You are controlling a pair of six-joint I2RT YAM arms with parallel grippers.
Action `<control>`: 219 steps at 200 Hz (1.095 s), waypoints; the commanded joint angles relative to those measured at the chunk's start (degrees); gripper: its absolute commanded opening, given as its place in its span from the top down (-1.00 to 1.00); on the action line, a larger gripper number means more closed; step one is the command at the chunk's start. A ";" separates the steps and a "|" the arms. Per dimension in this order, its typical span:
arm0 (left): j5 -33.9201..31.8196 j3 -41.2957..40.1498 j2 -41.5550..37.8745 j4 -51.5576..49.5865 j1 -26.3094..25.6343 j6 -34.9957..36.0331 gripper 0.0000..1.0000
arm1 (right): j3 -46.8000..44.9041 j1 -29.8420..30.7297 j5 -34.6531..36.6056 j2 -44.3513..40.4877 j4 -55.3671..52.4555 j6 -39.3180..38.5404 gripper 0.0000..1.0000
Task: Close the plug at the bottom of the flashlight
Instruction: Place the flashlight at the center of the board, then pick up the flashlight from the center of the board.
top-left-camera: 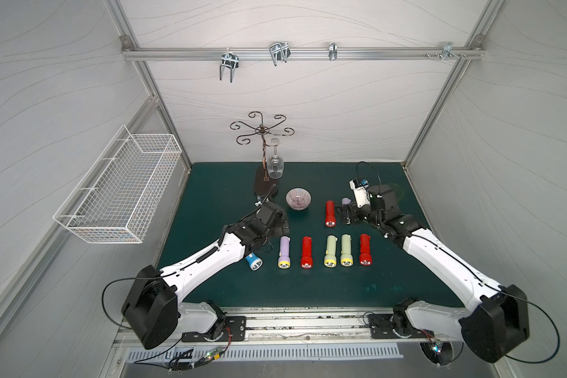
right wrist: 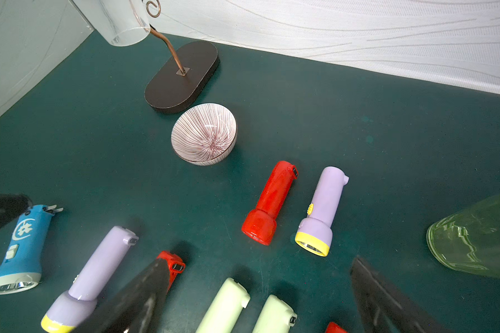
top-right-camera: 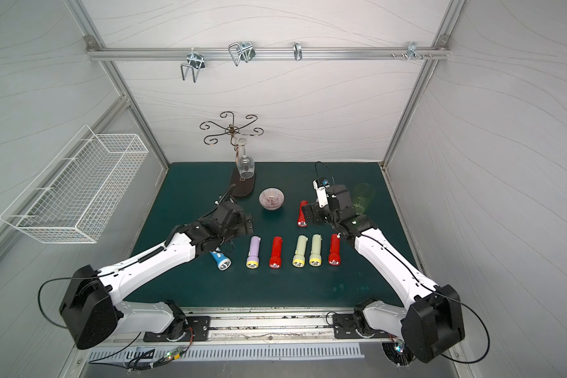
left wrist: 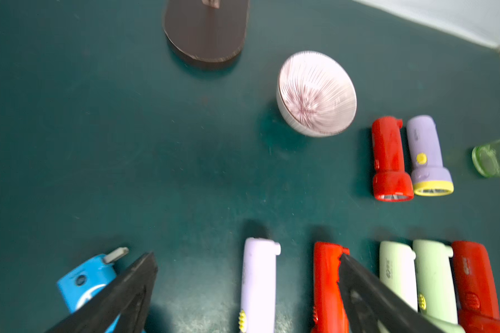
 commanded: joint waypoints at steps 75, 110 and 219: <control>-4.25 -13.13 -13.50 -6.69 9.75 -14.10 -0.92 | 0.23 0.02 -0.44 -0.75 -0.42 0.11 -0.98; 1.13 -17.16 -14.30 -7.25 12.49 -15.48 -0.89 | 1.05 0.11 -1.82 0.45 -1.10 0.34 -0.98; 12.76 -12.11 6.27 -5.74 15.40 -13.93 -0.54 | 2.07 0.11 -0.95 1.77 -2.56 0.75 -0.98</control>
